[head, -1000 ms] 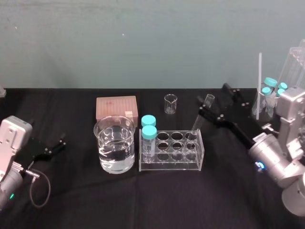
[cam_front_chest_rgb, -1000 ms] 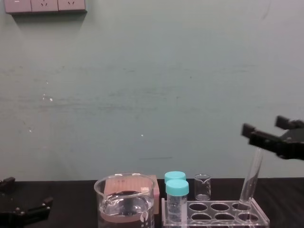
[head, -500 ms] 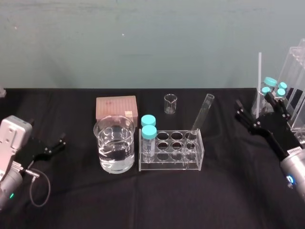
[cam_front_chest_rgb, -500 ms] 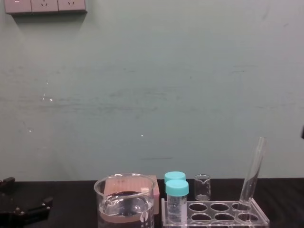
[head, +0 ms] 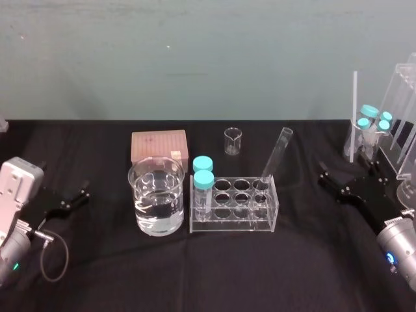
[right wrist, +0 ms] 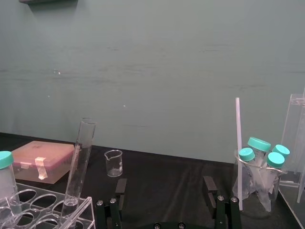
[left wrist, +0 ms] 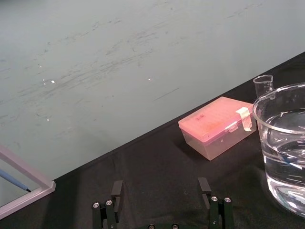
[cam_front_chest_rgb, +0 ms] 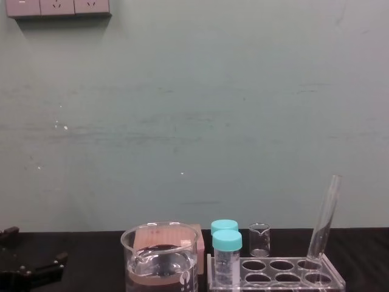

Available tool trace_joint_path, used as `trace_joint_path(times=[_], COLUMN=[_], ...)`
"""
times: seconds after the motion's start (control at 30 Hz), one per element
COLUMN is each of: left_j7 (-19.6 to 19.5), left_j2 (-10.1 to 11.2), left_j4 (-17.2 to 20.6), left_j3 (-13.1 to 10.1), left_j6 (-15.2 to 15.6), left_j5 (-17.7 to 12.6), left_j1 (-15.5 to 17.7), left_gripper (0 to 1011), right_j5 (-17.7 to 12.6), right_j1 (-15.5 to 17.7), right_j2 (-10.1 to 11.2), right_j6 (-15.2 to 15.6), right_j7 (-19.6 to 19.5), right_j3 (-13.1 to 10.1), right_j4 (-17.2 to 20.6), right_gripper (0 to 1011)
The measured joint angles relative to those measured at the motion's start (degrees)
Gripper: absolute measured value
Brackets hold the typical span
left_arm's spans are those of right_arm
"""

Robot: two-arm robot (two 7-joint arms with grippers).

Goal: Hold the test tube with one hand and immerse one end into the beaker, then return it to the test tube rack.

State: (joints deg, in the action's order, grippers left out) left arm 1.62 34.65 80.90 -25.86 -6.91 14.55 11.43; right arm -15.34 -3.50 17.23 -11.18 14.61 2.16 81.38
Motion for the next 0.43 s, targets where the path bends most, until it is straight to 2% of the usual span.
trace_joint_path(times=[0.43], left_j7=[0.0], left_j2=[0.0], left_j4=[0.0], left_j3=[0.0], left_j6=[0.0], left_j5=[0.0], left_j1=[0.0], left_gripper=[1000], right_j5=[-0.18], right_j1=[0.09], right_j2=[0.08], right_j6=[-0.13], right_j7=[0.18], right_j3=[0.06], right_j4=[0.19], right_gripper=[1000])
